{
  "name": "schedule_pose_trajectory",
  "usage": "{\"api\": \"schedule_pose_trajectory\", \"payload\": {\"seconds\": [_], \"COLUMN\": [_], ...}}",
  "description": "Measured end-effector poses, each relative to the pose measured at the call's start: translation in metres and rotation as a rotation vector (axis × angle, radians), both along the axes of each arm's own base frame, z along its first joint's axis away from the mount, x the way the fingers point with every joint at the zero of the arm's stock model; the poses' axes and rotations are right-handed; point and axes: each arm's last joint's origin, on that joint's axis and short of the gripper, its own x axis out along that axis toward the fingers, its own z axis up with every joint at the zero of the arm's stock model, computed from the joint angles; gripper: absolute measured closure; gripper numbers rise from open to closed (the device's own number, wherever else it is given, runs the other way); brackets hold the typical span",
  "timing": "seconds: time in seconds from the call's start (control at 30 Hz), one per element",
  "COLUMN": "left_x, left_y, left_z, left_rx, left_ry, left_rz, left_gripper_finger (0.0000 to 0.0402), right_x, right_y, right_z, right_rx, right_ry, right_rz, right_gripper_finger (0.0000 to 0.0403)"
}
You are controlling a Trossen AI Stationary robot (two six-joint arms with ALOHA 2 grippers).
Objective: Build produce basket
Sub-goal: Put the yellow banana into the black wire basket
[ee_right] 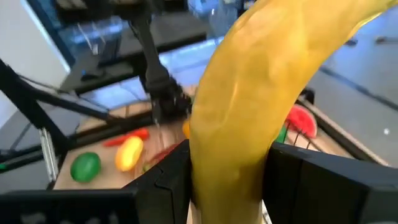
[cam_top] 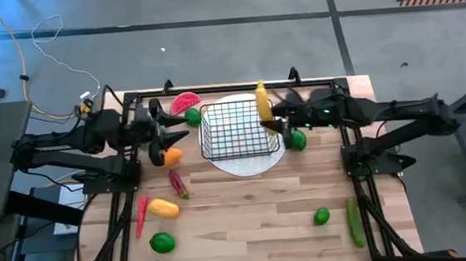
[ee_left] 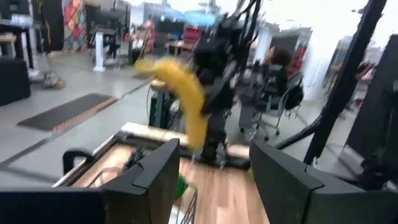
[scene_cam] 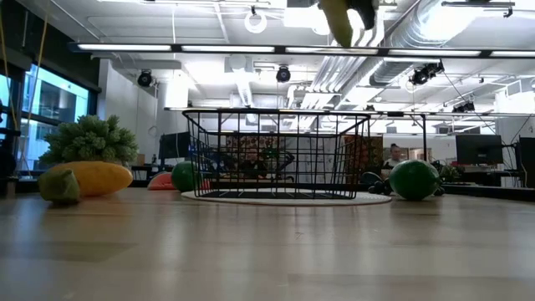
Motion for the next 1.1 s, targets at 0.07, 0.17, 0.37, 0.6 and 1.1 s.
{"api": "schedule_pose_trajectory", "payload": {"seconds": [0.07, 0.17, 0.37, 0.6, 1.1], "left_x": [-0.002, -0.004, -0.005, -0.005, -0.005], "left_y": [0.000, -0.001, -0.001, 0.000, 0.001], "left_z": [0.005, 0.010, 0.012, 0.012, 0.012], "left_rx": [0.006, 0.012, 0.072, 0.069, 0.067], "left_ry": [-0.047, -0.097, -0.102, -0.100, -0.098], "left_rz": [-0.001, -0.001, 0.006, 0.037, 0.061], "left_gripper_finger": [0.0218, 0.0218, 0.0218, 0.0218, 0.0218], "right_x": [0.017, 0.045, 0.090, 0.124, 0.152], "right_y": [-0.006, -0.015, -0.041, -0.052, -0.071], "right_z": [0.000, -0.002, -0.028, -0.082, -0.168], "right_rx": [-0.007, -0.063, -0.145, -0.198, -0.275], "right_ry": [0.048, 0.146, 0.468, 0.746, 0.984], "right_rz": [0.033, 0.054, 0.103, 0.301, 0.350], "right_gripper_finger": [0.0274, 0.0274, 0.0274, 0.0274, 0.0274]}}
